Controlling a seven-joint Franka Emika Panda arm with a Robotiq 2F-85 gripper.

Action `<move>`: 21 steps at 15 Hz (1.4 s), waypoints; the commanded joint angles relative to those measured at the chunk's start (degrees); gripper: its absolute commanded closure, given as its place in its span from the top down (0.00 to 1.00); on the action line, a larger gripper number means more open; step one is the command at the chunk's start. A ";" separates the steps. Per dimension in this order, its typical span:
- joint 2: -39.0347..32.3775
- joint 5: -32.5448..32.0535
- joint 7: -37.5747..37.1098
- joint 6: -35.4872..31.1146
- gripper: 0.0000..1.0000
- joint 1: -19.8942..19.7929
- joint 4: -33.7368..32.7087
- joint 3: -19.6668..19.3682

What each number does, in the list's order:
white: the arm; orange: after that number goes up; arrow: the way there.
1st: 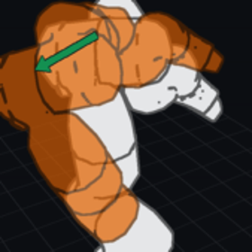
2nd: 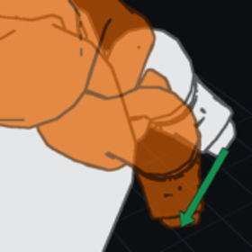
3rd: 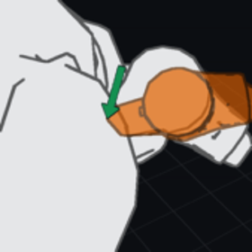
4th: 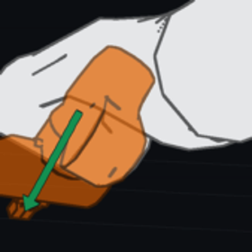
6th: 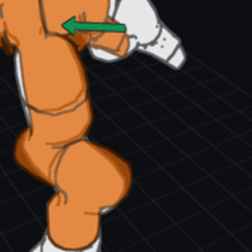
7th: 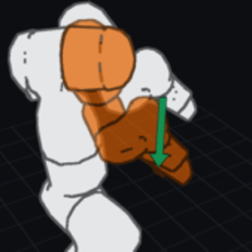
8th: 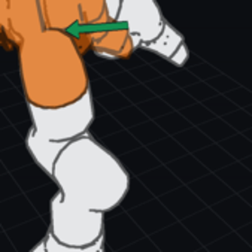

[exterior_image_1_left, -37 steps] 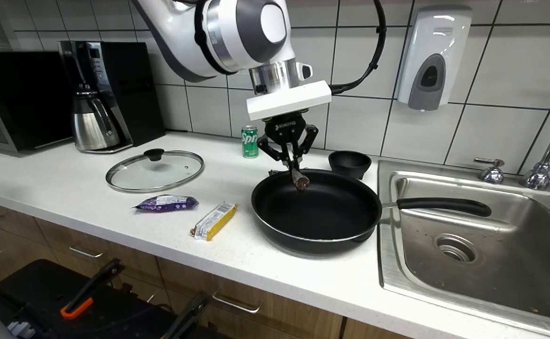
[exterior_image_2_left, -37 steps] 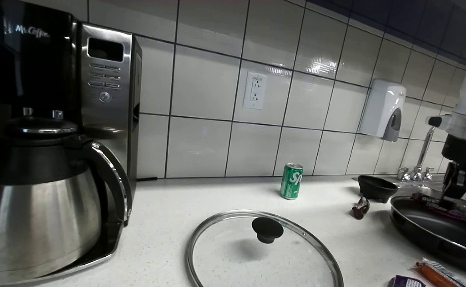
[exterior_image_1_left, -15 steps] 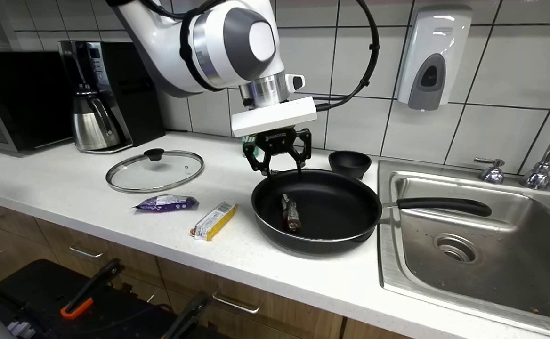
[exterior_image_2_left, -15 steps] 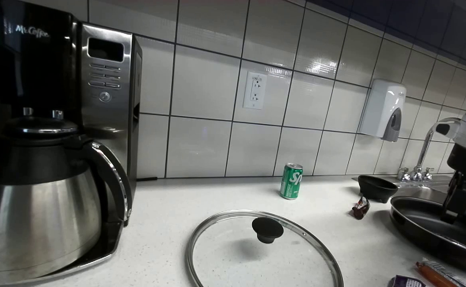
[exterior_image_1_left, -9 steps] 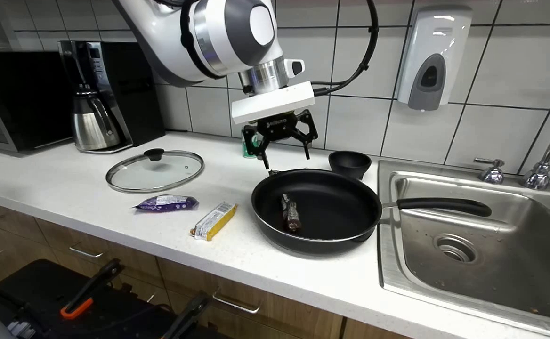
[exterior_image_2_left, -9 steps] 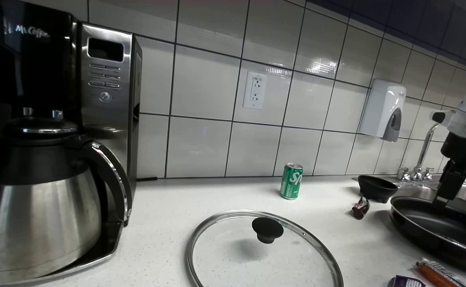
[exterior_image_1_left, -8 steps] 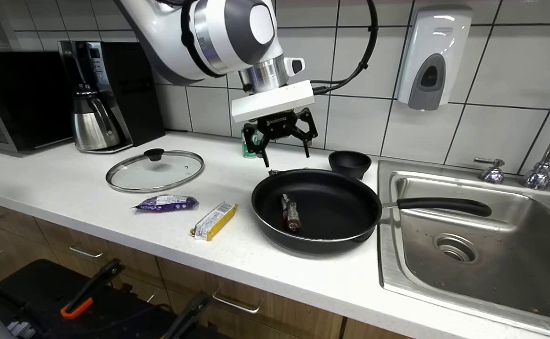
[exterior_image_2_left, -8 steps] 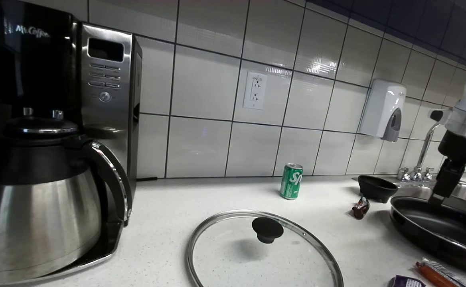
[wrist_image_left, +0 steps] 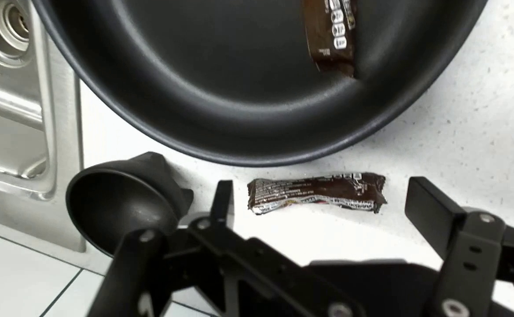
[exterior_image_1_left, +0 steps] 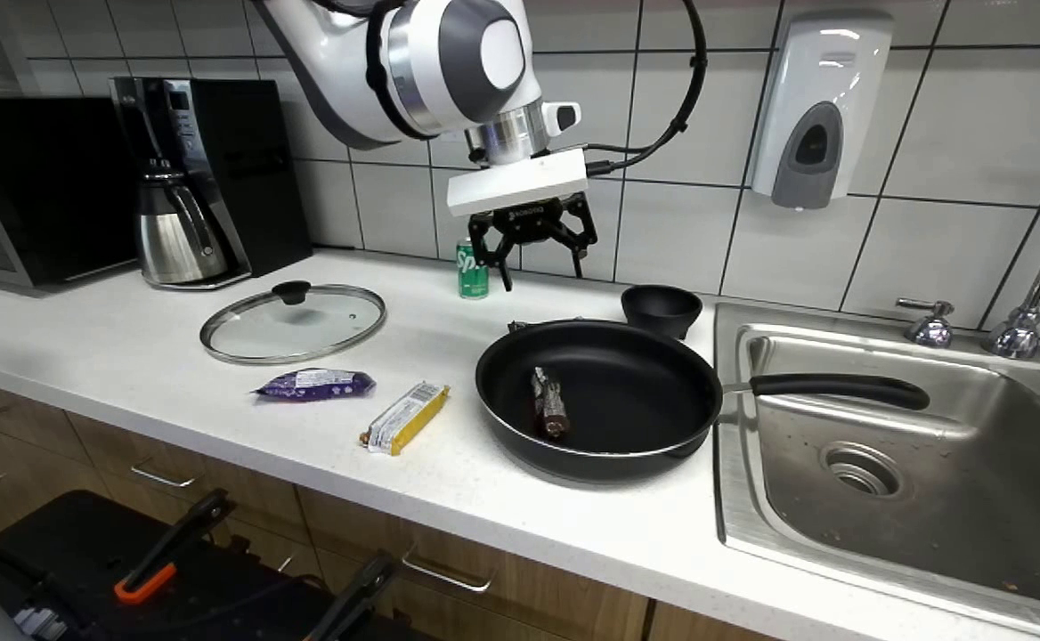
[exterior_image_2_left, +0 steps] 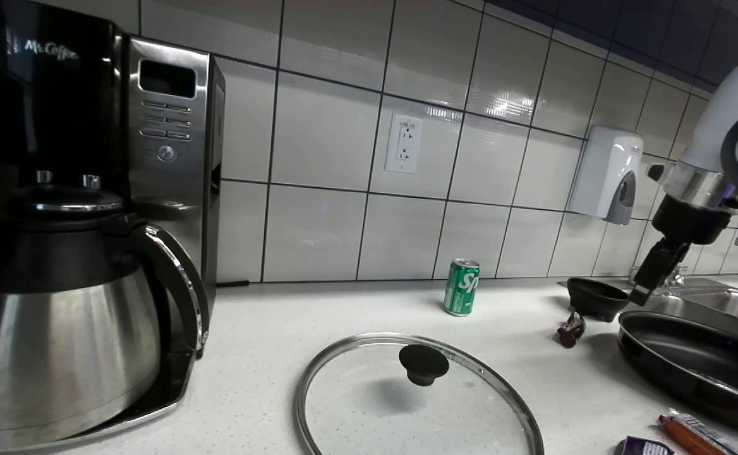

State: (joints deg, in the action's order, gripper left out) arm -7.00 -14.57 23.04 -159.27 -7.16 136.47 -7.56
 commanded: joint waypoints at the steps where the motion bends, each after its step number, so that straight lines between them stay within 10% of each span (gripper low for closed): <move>1: -5.56 7.58 2.49 -4.45 1.00 -0.81 -4.30 3.48; 11: -13.46 17.84 3.32 1.54 1.00 -4.65 -13.03 11.41; 21: -13.77 17.24 0.89 1.81 1.00 -3.36 -12.34 10.07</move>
State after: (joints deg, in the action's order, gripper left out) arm -20.81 3.09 24.37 -157.57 -10.29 124.16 2.23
